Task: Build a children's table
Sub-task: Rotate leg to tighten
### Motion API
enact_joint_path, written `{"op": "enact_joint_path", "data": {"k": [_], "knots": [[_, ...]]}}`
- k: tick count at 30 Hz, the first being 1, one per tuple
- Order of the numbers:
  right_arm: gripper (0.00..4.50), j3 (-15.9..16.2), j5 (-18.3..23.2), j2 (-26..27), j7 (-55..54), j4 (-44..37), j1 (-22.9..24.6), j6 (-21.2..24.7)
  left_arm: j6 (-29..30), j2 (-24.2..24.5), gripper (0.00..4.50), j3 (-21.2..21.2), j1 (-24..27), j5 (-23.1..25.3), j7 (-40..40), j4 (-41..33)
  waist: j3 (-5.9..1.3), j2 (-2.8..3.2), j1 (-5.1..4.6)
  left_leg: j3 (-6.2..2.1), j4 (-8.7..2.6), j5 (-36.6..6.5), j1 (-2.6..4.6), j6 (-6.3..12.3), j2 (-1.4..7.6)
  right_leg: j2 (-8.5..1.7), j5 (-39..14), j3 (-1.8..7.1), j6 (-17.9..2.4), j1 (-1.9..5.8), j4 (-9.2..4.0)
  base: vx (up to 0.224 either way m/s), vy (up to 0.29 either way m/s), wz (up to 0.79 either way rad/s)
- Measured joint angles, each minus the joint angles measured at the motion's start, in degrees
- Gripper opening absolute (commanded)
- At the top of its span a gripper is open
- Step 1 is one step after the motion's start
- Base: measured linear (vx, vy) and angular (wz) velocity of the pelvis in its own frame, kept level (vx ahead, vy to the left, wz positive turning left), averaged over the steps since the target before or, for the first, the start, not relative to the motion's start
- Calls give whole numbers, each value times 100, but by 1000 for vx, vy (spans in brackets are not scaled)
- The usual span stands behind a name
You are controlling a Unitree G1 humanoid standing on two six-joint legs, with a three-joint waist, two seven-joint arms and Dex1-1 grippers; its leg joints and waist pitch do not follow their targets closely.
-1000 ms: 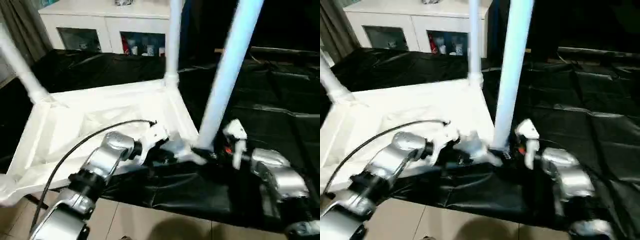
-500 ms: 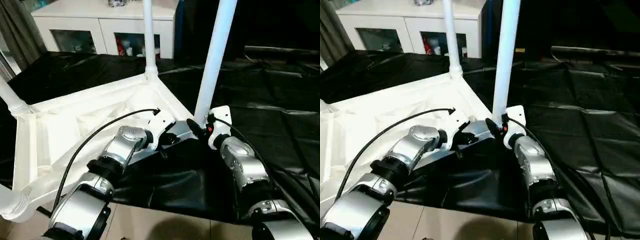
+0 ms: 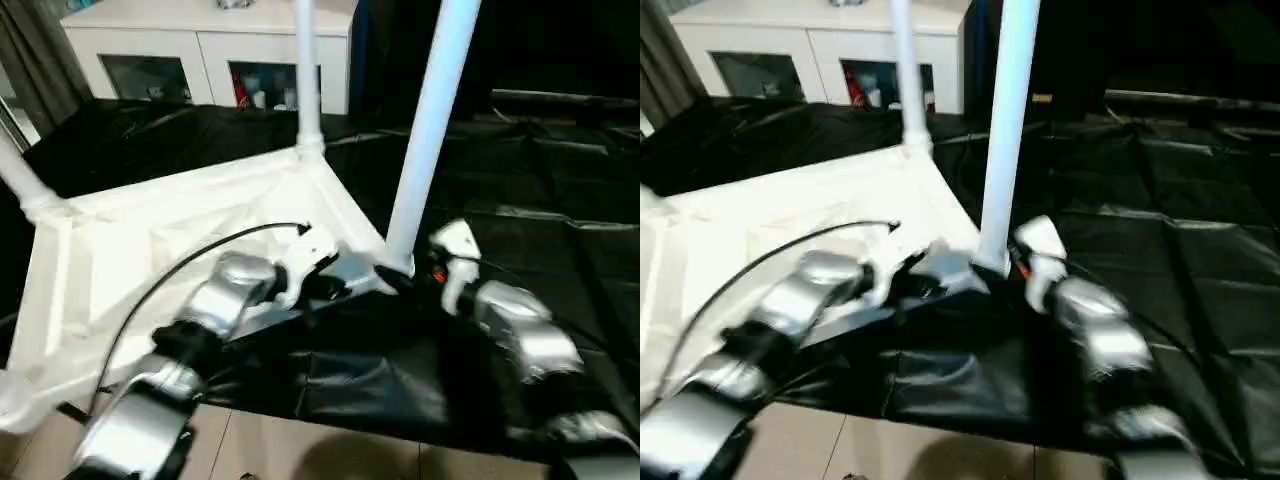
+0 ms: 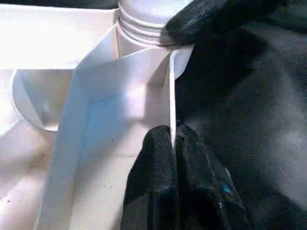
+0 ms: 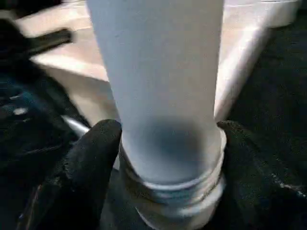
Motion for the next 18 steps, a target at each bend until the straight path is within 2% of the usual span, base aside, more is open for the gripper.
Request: {"op": "enact_joint_path", "data": {"k": [3,5,8,10,18], "knots": [[346,112,100,-218,569,-248,133,138,182,217,0,-98,173,-86,-410,-392,2,0,70,3,2,-3,0,-6,1,0,0,1,0,1,1,0,0,0],[313,196,153,-318,840,-372,216,191,286,325,0,-146,308,-143,-599,-623,4,-3,98,3,5,-16,-1,-28,1,0,0,2,-1,2,1,0,0,0],[308,231,231,-326,964,-471,232,287,393,427,0,-176,356,-184,-670,-785,5,-5,84,3,9,-16,2,-29,1,0,2,3,-4,3,6,0,0,0],[282,234,238,-327,1004,-494,232,333,415,454,0,-185,373,-185,-683,-840,5,-5,80,3,9,-16,3,-30,1,0,2,4,-3,3,7,0,0,0],[274,277,230,-323,1020,-620,285,433,492,508,0,-181,467,-186,-707,-992,5,-7,78,3,8,-16,3,-31,2,0,0,3,0,2,6,0,0,0]]}}
